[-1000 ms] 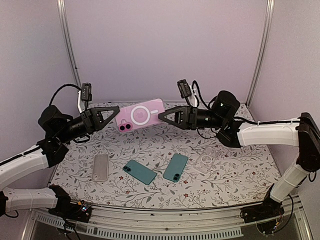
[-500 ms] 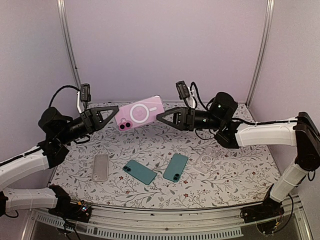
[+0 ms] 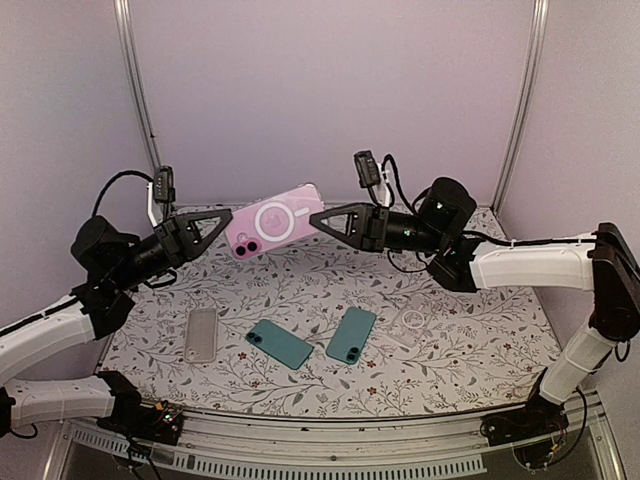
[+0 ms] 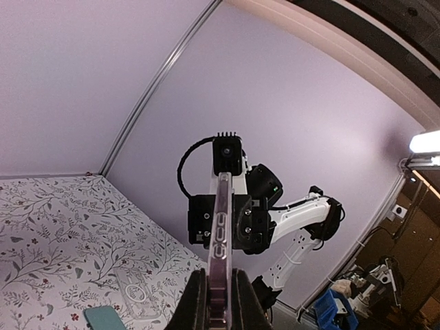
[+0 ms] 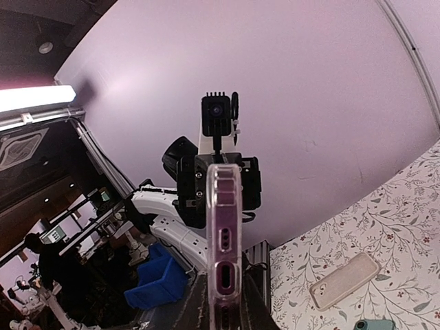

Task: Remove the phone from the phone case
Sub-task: Pass from the left arm to the right, then remove the top left corner of the phone from the phone case.

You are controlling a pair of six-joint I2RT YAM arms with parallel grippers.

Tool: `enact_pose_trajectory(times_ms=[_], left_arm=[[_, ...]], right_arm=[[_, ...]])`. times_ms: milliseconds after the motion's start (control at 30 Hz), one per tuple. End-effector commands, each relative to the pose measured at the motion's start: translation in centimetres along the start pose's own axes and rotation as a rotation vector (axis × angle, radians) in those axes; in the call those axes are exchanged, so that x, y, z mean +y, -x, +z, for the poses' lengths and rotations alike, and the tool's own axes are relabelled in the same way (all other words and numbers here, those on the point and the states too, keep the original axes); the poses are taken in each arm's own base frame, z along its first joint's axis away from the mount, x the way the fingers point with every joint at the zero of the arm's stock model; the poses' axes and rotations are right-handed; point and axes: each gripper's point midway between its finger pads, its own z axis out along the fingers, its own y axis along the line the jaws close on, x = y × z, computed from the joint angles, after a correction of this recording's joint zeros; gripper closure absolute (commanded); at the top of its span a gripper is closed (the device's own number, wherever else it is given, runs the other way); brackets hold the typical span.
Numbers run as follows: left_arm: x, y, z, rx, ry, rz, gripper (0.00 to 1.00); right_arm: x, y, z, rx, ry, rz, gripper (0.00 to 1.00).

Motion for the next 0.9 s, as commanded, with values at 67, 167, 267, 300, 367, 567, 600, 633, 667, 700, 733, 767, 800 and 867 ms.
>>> enact_pose_trajectory(times_ms=[67,167,267,300,367,567,600,633,667,700,733,767,800,867], left_arm=[[0.0,0.2,-0.2,-0.017,0.019,0.051,1.0],[0.3,0.3,0.0,0.023,0.062,0.107,0.85],[0.9,0.4,0.1,0.065,0.121,0.161,0.77],[1.0,0.4,0.2,0.079,0.131,0.179,0.77],[1.2,0.2,0.3,0.113,0.149,0.21,0.77],[2.0,-0.6,0.4,0.209,0.201,0.239,0.56],[2.0,-0.6,0.3,0.216,0.208,0.242,0.48],[2.0,-0.5,0.1,0.221,0.219,0.244,0.4],[1.8,-0.5,0.0,0.228,0.22,0.248,0.33],[2.0,-0.9,-0.2,0.255,0.231,0.239,0.28],[2.1,-1.5,-0.4,0.286,0.234,0.228,0.26],[2.1,-2.0,-0.6,0.308,0.235,0.215,0.25],[2.1,-2.3,-0.8,0.316,0.234,0.194,0.25],[1.6,-2.5,-0.9,0.311,0.214,0.157,0.27]], right_arm=[[1.3,0.5,0.5,-0.009,0.048,-0.042,1.0],[0.9,-0.1,0.1,0.005,0.023,-0.035,1.0],[0.7,-0.3,0.0,0.015,-0.003,-0.03,1.0],[0.7,-0.2,-0.1,0.015,-0.008,-0.029,1.0],[0.7,-0.1,-0.1,0.015,-0.02,-0.022,1.0],[0.8,0.2,-0.2,0.007,-0.027,-0.021,1.0],[1.0,0.3,-0.2,0.008,-0.024,-0.024,1.0],[1.1,0.3,-0.2,0.01,-0.021,-0.026,1.0],[1.3,0.3,-0.3,0.013,-0.019,-0.031,1.0],[1.5,0.4,-0.4,0.014,-0.018,-0.035,1.0],[1.7,0.5,-0.5,0.016,-0.017,-0.043,1.0],[2.0,0.6,-0.6,0.015,-0.013,-0.053,1.0],[2.3,0.6,-0.7,0.017,-0.009,-0.074,1.0],[2.8,0.8,-0.9,0.018,-0.009,-0.092,1.0]])
